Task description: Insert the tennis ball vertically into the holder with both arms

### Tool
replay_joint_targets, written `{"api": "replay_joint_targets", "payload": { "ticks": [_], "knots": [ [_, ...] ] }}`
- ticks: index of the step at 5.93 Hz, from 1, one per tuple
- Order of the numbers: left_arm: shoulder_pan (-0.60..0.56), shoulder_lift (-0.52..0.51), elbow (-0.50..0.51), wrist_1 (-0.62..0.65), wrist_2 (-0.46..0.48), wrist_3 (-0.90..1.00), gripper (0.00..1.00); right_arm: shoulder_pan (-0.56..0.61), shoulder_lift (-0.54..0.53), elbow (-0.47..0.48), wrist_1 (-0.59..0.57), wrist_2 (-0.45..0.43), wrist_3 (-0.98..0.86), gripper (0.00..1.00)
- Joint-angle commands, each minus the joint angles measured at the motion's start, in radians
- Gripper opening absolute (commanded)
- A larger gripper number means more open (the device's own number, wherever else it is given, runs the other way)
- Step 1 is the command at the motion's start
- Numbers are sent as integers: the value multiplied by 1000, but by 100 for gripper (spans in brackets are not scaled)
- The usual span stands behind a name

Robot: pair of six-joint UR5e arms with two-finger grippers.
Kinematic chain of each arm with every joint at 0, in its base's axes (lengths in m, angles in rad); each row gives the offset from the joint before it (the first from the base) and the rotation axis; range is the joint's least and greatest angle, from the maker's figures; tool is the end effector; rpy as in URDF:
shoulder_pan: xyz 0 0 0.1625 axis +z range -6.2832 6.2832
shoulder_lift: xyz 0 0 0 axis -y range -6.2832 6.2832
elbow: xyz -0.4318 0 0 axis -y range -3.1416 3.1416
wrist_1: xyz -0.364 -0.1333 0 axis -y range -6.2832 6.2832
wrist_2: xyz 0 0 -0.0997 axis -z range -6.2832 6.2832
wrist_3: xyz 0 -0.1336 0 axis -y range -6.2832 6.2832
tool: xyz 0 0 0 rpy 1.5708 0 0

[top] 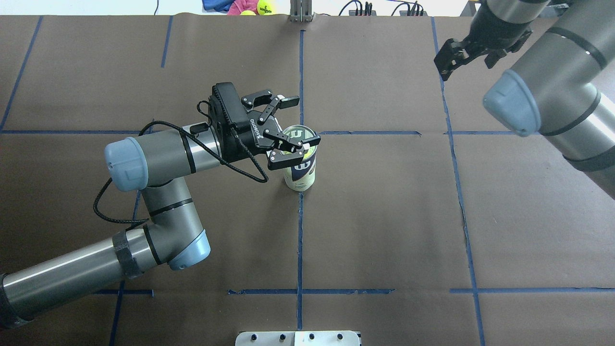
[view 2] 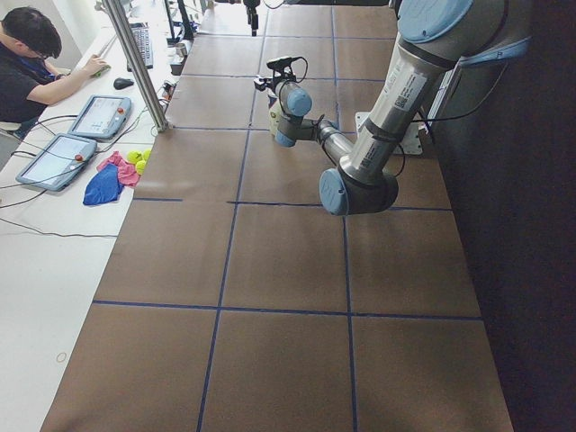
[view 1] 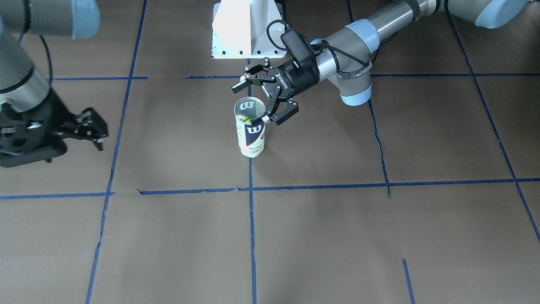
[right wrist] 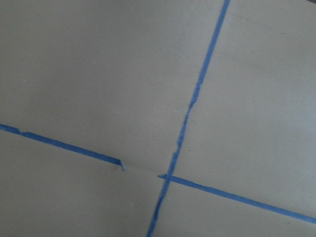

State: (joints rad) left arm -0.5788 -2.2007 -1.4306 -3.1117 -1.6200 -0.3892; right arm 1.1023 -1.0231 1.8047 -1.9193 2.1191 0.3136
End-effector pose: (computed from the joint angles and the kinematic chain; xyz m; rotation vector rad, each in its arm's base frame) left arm 0.4756 -0.4621 0.1917 1.5654 1.3343 0.4273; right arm -0.2239 -0.5833 0.3364 0.1850 -0.6614 -0.2675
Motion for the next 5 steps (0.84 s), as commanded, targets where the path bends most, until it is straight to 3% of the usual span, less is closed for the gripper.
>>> {"api": "replay_joint_targets", "payload": {
  "ticks": [1,3,5],
  "knots": [
    [-102,-1,-11,167,-8,4,99,152,-77,-86,34,75,-259,100],
    [-220,-1,-11,383,-128,6,100,272,-200,-180,225,125,-388,100],
    [-369,22,-5,619,-317,16,100,379,-331,-179,241,151,-522,100]
  ]
}}
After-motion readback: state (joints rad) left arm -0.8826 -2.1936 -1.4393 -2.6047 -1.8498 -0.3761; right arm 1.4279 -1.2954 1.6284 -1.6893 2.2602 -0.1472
